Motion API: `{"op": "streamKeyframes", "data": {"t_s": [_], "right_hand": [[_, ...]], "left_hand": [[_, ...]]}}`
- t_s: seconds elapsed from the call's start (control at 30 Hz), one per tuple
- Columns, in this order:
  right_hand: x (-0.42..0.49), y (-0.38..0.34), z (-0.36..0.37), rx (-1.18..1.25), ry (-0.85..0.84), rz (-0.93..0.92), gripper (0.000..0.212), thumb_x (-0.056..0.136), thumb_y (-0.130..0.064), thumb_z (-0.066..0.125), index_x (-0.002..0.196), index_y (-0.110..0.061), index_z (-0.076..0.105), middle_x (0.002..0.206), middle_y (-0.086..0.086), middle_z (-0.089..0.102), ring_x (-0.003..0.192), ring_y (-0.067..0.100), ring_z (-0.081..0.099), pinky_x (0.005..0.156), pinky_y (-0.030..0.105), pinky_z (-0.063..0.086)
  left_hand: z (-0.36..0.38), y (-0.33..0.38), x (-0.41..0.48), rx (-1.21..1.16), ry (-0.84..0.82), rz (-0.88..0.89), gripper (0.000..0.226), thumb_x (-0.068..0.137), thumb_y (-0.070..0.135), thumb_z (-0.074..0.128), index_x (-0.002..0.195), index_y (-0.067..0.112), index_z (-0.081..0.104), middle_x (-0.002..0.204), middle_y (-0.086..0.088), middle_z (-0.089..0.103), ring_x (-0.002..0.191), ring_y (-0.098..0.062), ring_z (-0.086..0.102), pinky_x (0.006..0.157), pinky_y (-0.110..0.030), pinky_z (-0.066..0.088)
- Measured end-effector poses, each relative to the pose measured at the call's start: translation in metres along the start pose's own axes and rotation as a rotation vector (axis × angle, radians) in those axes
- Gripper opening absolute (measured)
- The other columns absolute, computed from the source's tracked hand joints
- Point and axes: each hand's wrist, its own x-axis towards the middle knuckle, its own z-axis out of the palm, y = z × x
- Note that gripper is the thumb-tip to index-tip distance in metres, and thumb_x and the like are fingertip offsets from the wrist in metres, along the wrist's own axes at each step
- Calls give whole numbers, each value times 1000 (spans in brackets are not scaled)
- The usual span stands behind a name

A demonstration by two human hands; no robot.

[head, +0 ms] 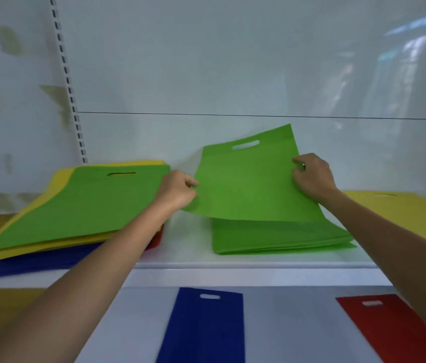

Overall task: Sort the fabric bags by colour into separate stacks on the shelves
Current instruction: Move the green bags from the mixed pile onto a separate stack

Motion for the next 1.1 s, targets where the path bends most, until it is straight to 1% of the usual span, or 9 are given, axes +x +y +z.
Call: {"op": "streamKeyframes", "data": {"t_s": [0.13,0.27,0.4,0.6,0.63,0.67,0.7,0.93,1.1], "right_hand": [[-3,46,-9,-111,-183,39,44,91,-7,47,134,-3,47,139,17,46,124,31,45,103,37,37],[-10,78,-3,-201,-447,70,51,92,-14,48,142,-6,36,148,12,35,136,26,33,107,27,27],[-12,85,0,-269,-641,70,47,99,-23,39,143,-12,34,152,10,29,138,25,27,107,26,25],[4,65,6,-325,-560,29,42,93,-17,46,133,-2,48,141,16,44,130,29,40,103,31,33],[5,58,9,-296,-509,12,43,93,-17,47,133,-1,48,140,16,45,130,29,40,103,31,34],[6,49,13,-261,-461,-12,42,93,-17,48,132,-1,48,140,16,45,130,28,40,103,31,34],[8,40,17,-222,-420,-33,42,92,-16,49,131,-1,49,139,16,46,129,28,41,103,31,34],[13,-46,53,-13,-371,-115,39,90,-15,50,128,-3,53,132,15,52,121,28,48,96,31,39],[5,-118,98,86,-433,-97,37,90,-18,53,123,-2,55,127,14,55,118,29,49,95,32,40]], "left_hand": [[44,18,-6,90,-39,-11,38,79,6,58,117,10,64,124,-9,62,116,-22,56,100,-28,42],[74,23,-19,240,-72,-80,26,78,15,57,99,12,71,108,-11,67,101,-29,62,81,-30,49],[80,24,-26,331,-31,-95,20,79,19,55,89,11,71,95,-10,68,91,-30,60,65,-28,43],[53,19,-20,230,-54,-21,19,82,18,58,88,11,75,94,-8,70,91,-23,63,80,-28,49],[44,18,-15,200,-48,2,19,82,16,58,87,6,73,87,-6,68,86,-20,61,78,-27,46],[33,17,-9,185,-37,25,14,81,15,58,78,24,67,79,-4,62,79,-17,57,74,-27,45],[22,14,-3,182,-15,33,12,80,15,57,69,19,54,74,-1,56,75,-16,52,70,-28,43],[-48,-46,2,213,47,-59,14,80,12,54,71,23,51,74,1,46,71,-14,39,64,-26,31],[-108,-109,-21,254,102,-207,17,84,13,56,87,22,70,85,-3,63,84,-19,55,78,-27,44]]}}
